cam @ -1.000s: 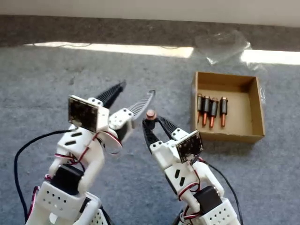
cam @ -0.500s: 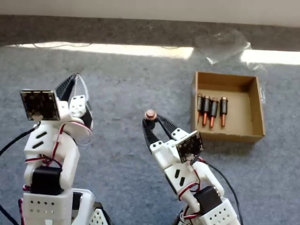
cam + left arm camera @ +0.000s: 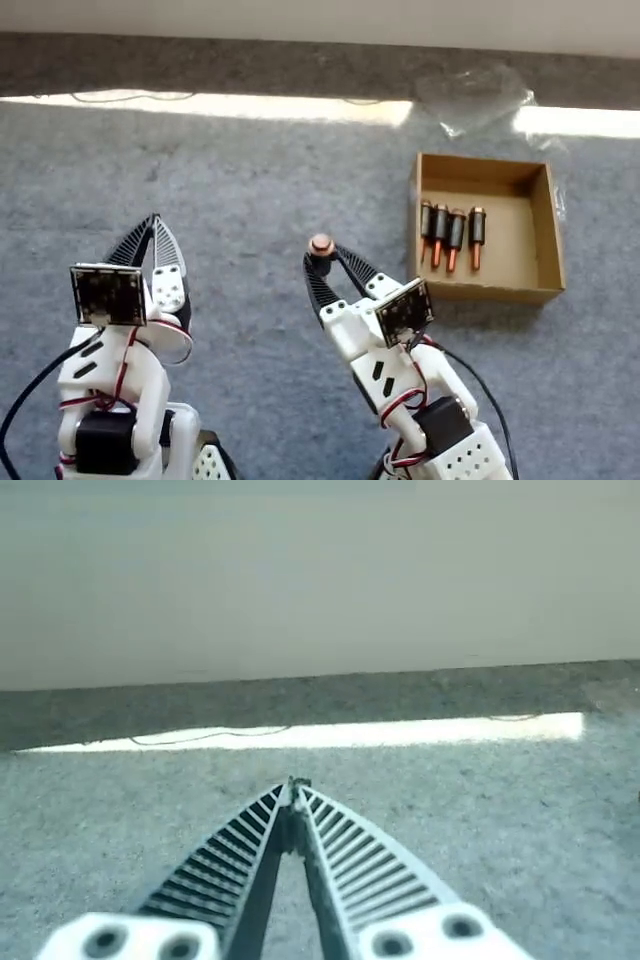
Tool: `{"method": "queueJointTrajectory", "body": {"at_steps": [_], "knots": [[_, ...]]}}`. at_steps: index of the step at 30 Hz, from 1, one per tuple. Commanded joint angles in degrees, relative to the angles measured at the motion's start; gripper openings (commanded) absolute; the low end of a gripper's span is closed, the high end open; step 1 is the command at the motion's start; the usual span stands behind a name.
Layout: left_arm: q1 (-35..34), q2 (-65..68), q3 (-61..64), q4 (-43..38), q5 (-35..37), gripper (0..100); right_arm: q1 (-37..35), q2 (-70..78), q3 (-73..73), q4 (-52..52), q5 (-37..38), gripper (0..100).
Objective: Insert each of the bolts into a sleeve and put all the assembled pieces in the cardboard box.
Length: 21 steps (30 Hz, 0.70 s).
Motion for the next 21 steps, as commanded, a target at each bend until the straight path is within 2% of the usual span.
{"method": "queueJointTrajectory", "body": {"at_steps": [1,6,16,21], "knots": [[-0.22,-0.84,0.92,1.14,-0.18,1,0.84,-0.57,8.04,-0.4,0.44,0.4],[-0.31,-1.01,7.34,2.37,-0.18,1,3.21,-0.57,8.04,-0.48,0.44,0.4],[-0.48,-1.01,22.9,2.46,-0.44,1,3.21,-0.57,8.04,-0.48,0.44,0.4],[-0.4,-1.01,24.66,2.73,-0.44,1,3.3,-0.66,8.04,-0.48,0.44,0.4]]}}
